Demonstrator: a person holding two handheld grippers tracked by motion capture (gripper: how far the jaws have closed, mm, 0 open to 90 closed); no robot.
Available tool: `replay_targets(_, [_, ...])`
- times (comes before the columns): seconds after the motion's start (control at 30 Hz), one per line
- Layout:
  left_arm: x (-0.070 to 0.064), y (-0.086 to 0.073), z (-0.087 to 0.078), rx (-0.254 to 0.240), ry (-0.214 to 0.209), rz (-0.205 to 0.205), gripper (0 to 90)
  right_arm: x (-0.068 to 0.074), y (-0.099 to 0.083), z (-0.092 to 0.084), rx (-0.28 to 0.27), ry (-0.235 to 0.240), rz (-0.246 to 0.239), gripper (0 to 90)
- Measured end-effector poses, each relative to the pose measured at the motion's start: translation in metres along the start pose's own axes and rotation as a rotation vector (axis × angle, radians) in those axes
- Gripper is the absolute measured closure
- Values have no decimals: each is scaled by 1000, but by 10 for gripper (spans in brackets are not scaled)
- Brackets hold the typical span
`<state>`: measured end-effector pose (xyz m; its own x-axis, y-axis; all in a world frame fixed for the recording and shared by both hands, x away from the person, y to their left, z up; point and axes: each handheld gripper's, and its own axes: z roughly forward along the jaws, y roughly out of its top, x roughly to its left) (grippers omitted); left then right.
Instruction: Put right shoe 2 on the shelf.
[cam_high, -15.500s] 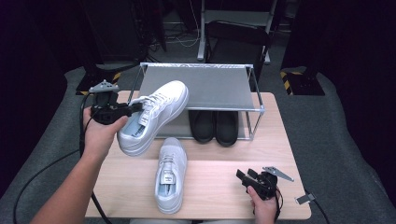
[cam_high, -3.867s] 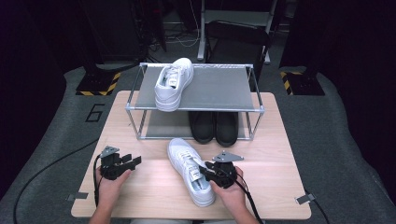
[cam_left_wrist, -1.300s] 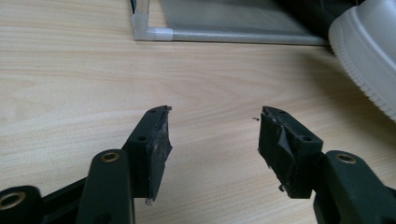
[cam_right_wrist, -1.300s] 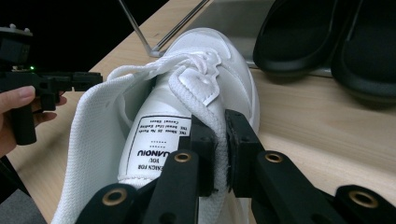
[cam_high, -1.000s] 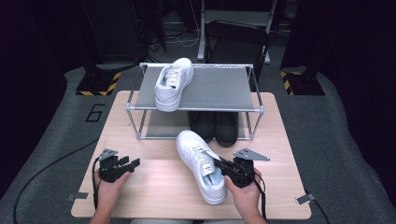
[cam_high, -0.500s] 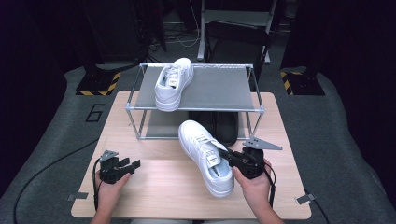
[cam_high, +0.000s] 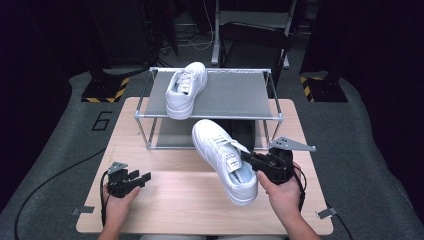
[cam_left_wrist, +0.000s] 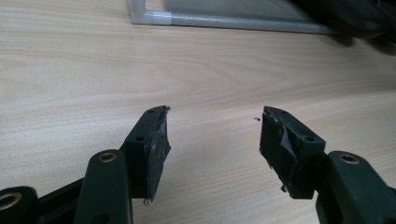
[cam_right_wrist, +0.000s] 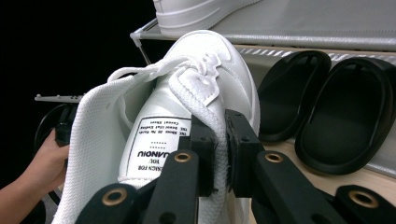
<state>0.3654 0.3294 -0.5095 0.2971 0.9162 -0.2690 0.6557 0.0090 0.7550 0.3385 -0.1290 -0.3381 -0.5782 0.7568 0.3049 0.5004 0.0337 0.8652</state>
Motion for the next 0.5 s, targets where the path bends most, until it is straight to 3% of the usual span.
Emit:
replay_targets(0.3, [-1,-1,1,-3,8,-10,418,1,23,-10,-12,-2,0,831])
replay_targets(0.5, [1,-1,1,7,8,6,418,0,38,-15,-27,-5,-7,831])
